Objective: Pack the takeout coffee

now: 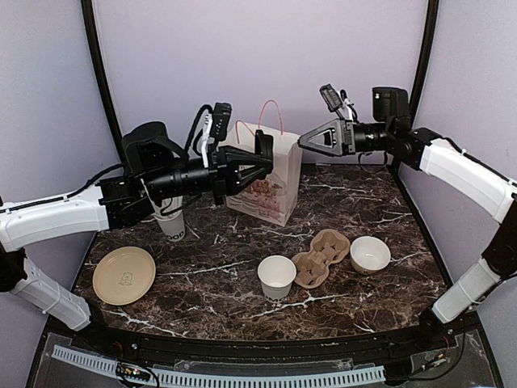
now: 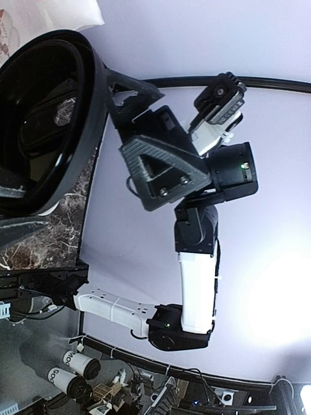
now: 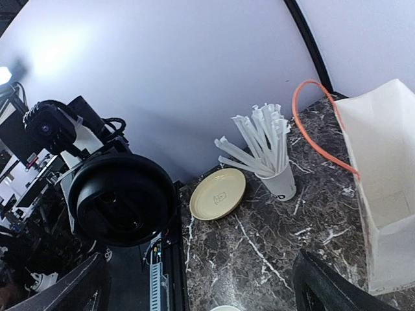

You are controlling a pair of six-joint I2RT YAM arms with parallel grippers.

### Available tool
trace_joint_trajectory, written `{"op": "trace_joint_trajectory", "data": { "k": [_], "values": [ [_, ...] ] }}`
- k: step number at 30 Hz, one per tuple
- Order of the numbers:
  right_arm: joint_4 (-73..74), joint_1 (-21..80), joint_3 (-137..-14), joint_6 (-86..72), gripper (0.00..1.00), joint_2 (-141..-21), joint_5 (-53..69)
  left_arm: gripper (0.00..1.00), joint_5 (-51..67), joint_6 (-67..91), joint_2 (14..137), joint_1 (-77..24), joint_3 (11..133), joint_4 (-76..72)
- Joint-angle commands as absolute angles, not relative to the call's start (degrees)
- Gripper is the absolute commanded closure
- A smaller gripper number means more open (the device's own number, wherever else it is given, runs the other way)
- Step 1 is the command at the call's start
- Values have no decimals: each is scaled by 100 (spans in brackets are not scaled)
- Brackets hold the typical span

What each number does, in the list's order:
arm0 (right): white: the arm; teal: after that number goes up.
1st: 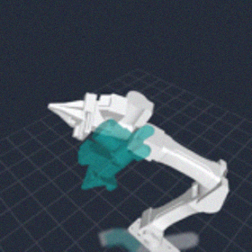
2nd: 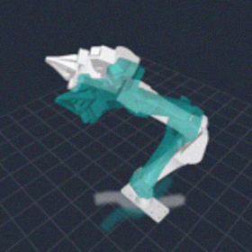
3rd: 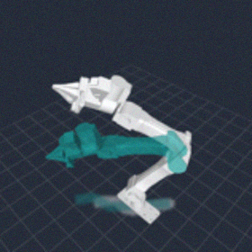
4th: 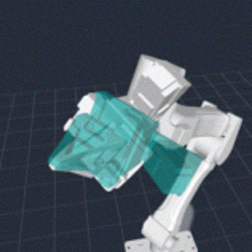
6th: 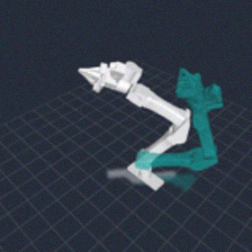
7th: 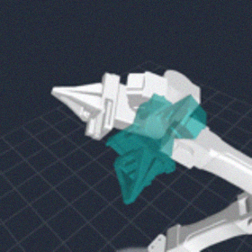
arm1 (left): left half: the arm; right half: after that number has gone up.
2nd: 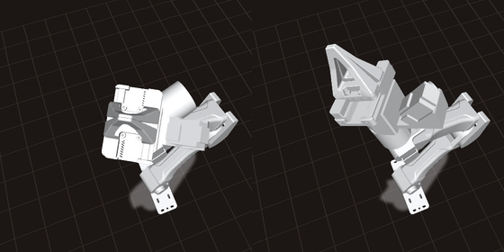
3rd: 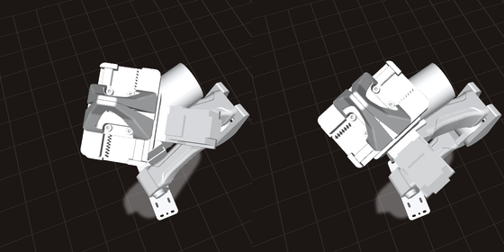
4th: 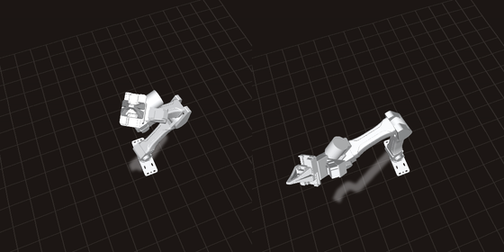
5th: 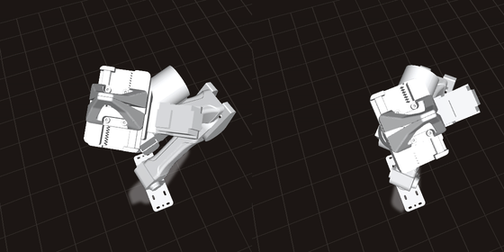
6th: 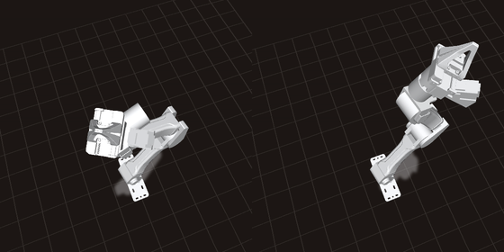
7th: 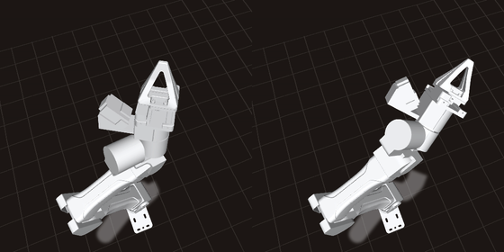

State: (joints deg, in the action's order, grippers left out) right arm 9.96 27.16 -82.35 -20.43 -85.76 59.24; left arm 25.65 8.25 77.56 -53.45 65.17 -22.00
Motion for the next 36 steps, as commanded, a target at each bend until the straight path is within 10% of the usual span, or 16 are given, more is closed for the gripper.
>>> {"op": "trace_joint_trajectory", "data": {
  "k": [1,29,36],
  "values": [
    [468,3077,-8430,-2470,1,-8740,6241,89,2523,984,7617,-5335,6394,-2974],
    [-442,3621,-8570,-3269,2,-8991,6578,89,2681,1450,8142,-5432,6618,-3539],
    [-523,3621,-8449,-3288,16,-8975,6553,89,2681,1411,8165,-5475,6683,-3564]
  ]
}}
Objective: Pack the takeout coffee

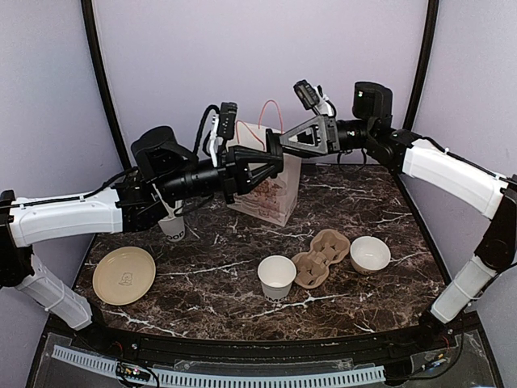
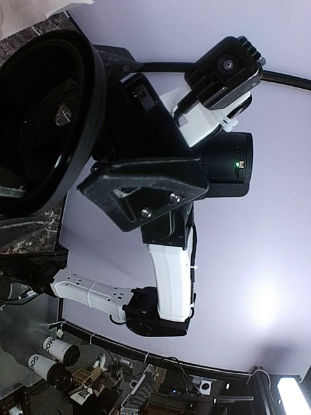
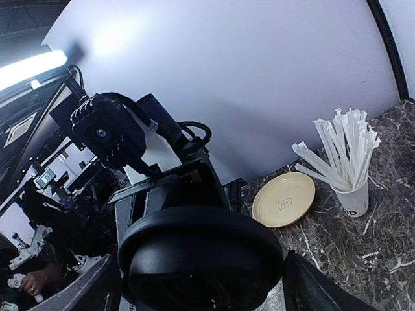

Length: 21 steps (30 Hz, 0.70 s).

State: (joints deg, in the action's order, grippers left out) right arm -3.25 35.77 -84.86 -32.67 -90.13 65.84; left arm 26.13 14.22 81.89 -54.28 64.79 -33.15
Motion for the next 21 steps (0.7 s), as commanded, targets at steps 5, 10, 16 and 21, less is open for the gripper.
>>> {"op": "trace_joint_trajectory", "data": {
  "k": [5,10,16,21],
  "values": [
    [-393,3638,-8385,-3124,20,-8883,6539,89,2627,1353,8186,-5497,6704,-3556],
    [-128,3677,-8363,-2886,16,-8851,6526,89,2628,1319,8245,-5502,6768,-3523],
    [-18,3744,-8326,-2747,16,-8851,6519,89,2588,1271,8259,-5519,6802,-3534],
    [53,3744,-8360,-2681,26,-8842,6534,88,2597,1251,8276,-5520,6820,-3491]
  ]
}}
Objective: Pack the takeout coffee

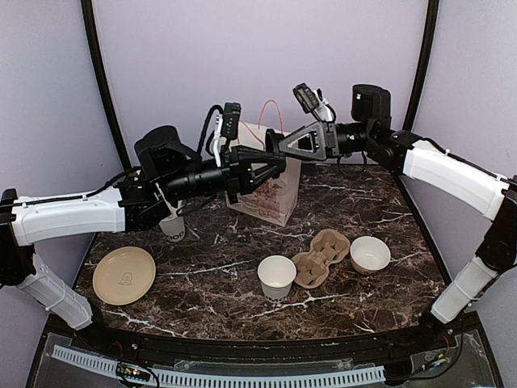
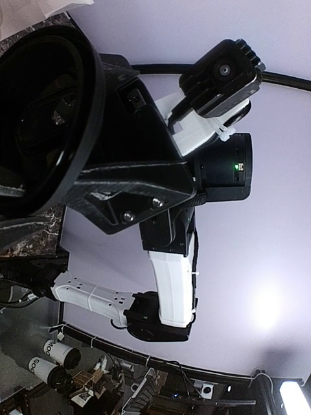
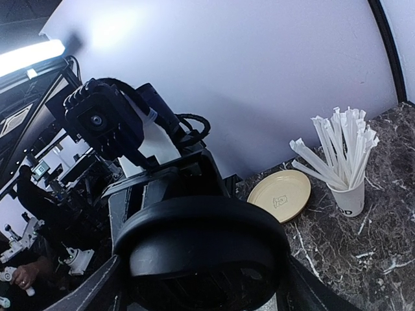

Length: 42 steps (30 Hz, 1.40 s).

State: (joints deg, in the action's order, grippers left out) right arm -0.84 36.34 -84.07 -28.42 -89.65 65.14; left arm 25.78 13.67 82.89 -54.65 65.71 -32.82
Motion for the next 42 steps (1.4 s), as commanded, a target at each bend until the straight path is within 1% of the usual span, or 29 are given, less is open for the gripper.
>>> {"op": "trace_joint_trajectory", "data": {
  "k": [1,3,5,7,12,13,15,16,19,23,26,31,36,42],
  "values": [
    [154,3744,-8383,-2629,27,-8842,6512,88,2590,1245,8282,-5520,6820,-3461],
    [395,3744,-8473,-2344,29,-8850,6441,84,2514,1234,8287,-5527,6833,-3371],
    [891,3737,-8660,-1855,29,-8859,6237,64,2385,1198,8277,-5528,6864,-3159],
    [1536,3723,-8897,-1178,29,-8872,5900,53,2248,1059,8180,-5540,6875,-2817],
    [3177,3714,-9421,776,28,-8897,4631,43,1874,573,7758,-5572,6740,-1227],
    [3383,3716,-9454,1112,28,-8887,4356,36,1802,532,7578,-5572,6616,-1031],
    [3790,3746,-9474,1698,28,-8853,3802,32,1625,454,7260,-5572,6371,-517],
    [3903,3771,-9468,1959,28,-8843,3533,32,1524,459,7137,-5572,6266,-257],
    [4333,3943,-9565,2573,30,-8897,2917,31,584,555,6553,-5574,5833,209],
    [5141,4373,-10037,3204,30,-9206,2493,32,-727,716,6062,-5557,5540,748],
    [5777,4800,-10308,3678,29,-9494,2163,31,-1231,871,5745,-5542,5291,896],
    [6409,5484,-10324,4015,30,-9995,1141,31,-1441,1194,5298,-5528,5033,790],
    [6714,5696,-10482,4025,28,-10481,926,31,-1322,1223,4896,-5528,4869,610],
    [6822,5931,-10443,4181,28,-10792,408,31,-1344,1213,4760,-5526,4769,662]
  ]
}}
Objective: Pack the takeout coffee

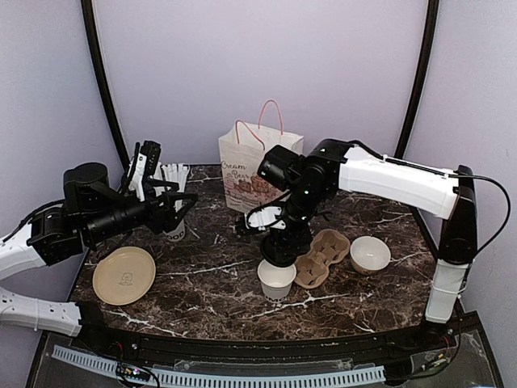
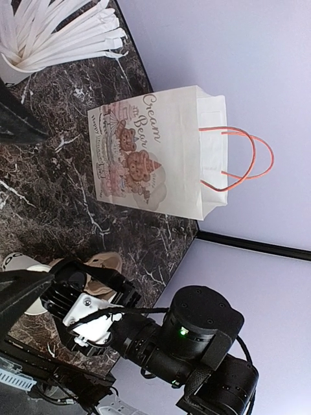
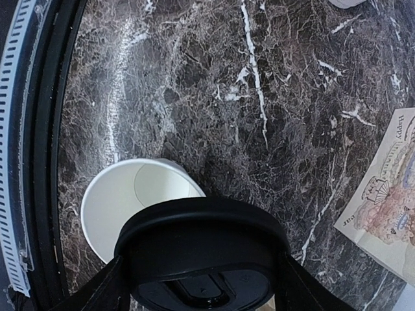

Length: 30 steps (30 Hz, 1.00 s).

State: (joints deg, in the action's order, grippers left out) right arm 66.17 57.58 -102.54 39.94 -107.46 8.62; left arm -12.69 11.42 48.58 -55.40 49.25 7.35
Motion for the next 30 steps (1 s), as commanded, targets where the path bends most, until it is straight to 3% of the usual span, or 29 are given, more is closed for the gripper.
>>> {"op": "trace_joint_trajectory", "data": {
  "k": [1,30],
  "values": [
    [6860,5952,-10460,4205,28,-10846,392,31,-1347,1213,4728,-5523,4741,671],
    [6952,6531,-10346,4304,28,-11092,-114,31,-1441,1214,4460,-5520,4343,543]
  ]
}}
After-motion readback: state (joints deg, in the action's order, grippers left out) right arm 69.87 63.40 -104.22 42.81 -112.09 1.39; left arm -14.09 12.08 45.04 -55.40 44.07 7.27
